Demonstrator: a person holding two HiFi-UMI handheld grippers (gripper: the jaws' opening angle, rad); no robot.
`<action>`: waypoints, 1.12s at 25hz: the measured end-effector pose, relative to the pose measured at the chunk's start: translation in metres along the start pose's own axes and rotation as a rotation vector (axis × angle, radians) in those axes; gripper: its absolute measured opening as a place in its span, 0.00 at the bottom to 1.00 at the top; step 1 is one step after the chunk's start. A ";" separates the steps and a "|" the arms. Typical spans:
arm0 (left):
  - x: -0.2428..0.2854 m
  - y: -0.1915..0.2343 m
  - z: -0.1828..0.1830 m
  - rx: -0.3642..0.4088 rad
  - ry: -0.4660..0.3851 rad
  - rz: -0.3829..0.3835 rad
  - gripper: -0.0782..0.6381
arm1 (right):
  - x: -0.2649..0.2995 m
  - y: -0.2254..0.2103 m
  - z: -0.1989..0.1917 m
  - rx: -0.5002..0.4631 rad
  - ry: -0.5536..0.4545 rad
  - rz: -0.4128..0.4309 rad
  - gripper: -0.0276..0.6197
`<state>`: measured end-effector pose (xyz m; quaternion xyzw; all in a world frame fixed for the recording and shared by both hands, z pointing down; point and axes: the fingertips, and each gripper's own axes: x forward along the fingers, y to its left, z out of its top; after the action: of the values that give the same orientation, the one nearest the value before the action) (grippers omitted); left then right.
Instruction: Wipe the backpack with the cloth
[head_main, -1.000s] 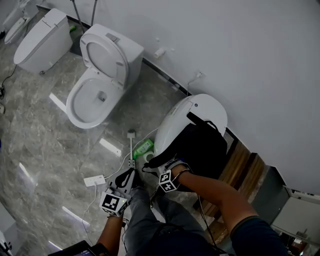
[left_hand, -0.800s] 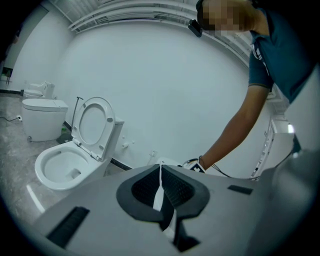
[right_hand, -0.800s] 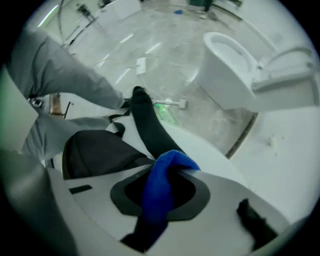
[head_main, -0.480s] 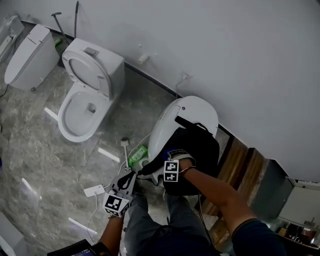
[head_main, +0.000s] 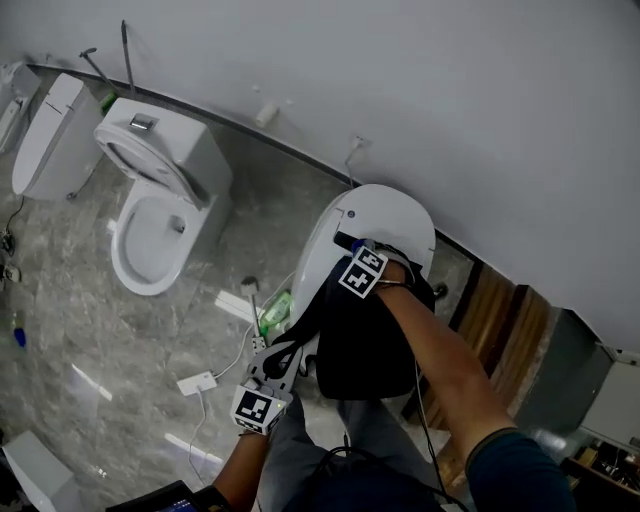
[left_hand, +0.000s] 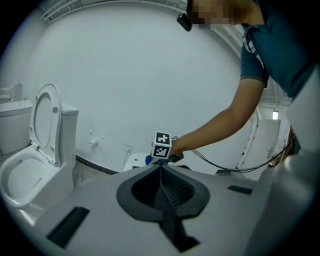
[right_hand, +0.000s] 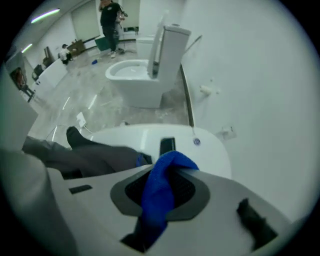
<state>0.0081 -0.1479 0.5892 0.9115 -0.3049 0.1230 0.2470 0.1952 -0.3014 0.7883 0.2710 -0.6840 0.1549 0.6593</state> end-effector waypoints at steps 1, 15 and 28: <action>0.006 -0.004 0.000 0.001 0.006 -0.004 0.13 | 0.004 -0.012 -0.025 0.066 0.016 0.015 0.13; 0.056 -0.052 0.011 0.060 0.065 -0.055 0.13 | -0.037 -0.042 -0.287 1.403 -0.415 0.102 0.13; 0.042 -0.084 0.008 0.108 0.097 -0.130 0.13 | -0.040 0.265 -0.358 1.530 -0.115 0.653 0.12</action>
<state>0.0932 -0.1150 0.5663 0.9343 -0.2258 0.1668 0.2195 0.3347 0.1221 0.8167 0.4398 -0.4666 0.7462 0.1791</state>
